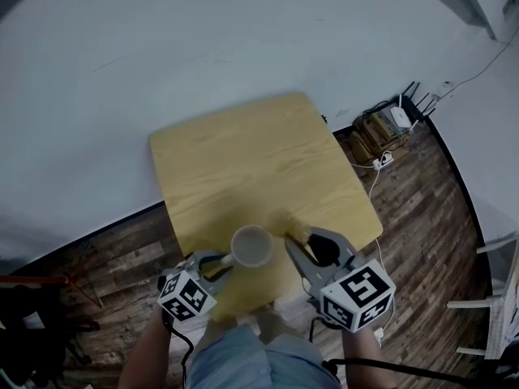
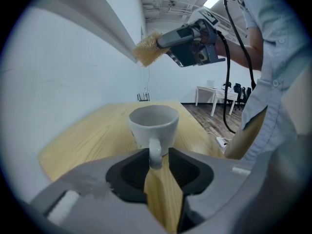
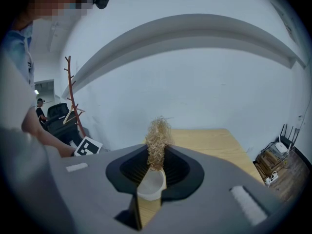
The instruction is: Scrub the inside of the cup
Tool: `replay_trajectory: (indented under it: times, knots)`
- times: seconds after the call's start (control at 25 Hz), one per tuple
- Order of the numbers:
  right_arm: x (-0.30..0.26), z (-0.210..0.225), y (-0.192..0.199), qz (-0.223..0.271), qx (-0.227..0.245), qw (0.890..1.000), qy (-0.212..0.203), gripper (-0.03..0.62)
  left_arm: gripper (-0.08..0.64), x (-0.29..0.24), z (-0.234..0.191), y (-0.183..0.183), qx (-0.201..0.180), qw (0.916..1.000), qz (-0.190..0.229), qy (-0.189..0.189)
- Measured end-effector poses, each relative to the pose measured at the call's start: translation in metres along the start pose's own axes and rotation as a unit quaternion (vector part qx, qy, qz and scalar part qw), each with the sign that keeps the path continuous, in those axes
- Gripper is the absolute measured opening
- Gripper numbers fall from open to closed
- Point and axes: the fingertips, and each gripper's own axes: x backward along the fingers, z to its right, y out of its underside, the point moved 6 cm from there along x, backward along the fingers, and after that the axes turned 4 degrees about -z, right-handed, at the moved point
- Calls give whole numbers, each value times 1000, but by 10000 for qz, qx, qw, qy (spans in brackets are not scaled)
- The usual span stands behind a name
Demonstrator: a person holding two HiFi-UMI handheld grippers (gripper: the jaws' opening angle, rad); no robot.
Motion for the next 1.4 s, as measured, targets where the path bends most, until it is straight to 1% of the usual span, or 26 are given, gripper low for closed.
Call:
replay_trajectory:
  times: [0.08, 0.16, 0.24, 0.32, 0.4, 0.52, 0.56, 0.6, 0.68, 0.8, 0.88, 0.96, 1.0, 1.16, 1.24, 1.32, 1.4]
  knots:
    - [-2, 1, 1, 67, -35, 10000, -30, 71, 138, 12, 4, 5, -30, 10000, -24, 38]
    - [-1, 2, 1, 174, -56, 9998, -62, 71, 137, 29, 4, 9, -22, 9999, -88, -108]
    - [1, 3, -2, 307, -40, 9995, -77, 72, 137, 54, -3, 6, 210, 9990, 9, -390]
    - [5, 5, -6, 460, -5, 9989, -88, 72, 137, 82, -13, -10, 616, 9948, 413, -699]
    - [10, 7, -11, 628, 33, 9980, -113, 72, 134, 103, -20, -34, 989, 9863, 841, -1021]
    - [16, 9, -19, 866, 89, 9960, -197, 74, 117, 120, -27, -74, 1319, 9705, 1188, -1629]
    - [16, 10, -22, 930, 121, 9953, -230, 74, 96, 124, -28, -88, 1401, 9642, 1334, -1814]
    - [16, 10, -26, 985, 164, 9947, -255, 74, 60, 127, -29, -104, 1471, 9575, 1503, -1972]
    - [16, 10, -35, 1095, 256, 9933, -268, 74, 21, 131, -28, -134, 1561, 9441, 1768, -2305]
    - [16, 10, -45, 1255, 348, 9913, -207, 74, 21, 132, -23, -169, 1560, 9241, 1904, -2922]
    - [14, 7, -49, 1308, 403, 9905, -170, 74, 21, 133, -21, -183, 1537, 9109, 1946, -3299]
    - [10, 3, -52, 1351, 485, 9895, -168, 74, 21, 135, -23, -193, 1617, 8987, 2045, -3526]
    - [9, 2, -54, 1375, 527, 9889, -176, 74, 21, 136, -25, -196, 1633, 8943, 2101, -3597]
    - [6, 1, -58, 1398, 712, 9875, -161, 71, 21, 140, -27, -208, 1546, 8841, 2259, -3788]
    - [6, 2, -58, 1386, 758, 9873, -139, 71, 21, 142, -24, -212, 1509, 8816, 2293, -3840]
    - [6, 1, -60, 1467, 764, 9861, -183, 71, 21, 142, -21, -215, 1580, 8787, 2306, -3870]
    - [5, 0, -62, 1522, 761, 9851, -235, 71, 21, 142, -20, -217, 1565, 8774, 2311, -3902]
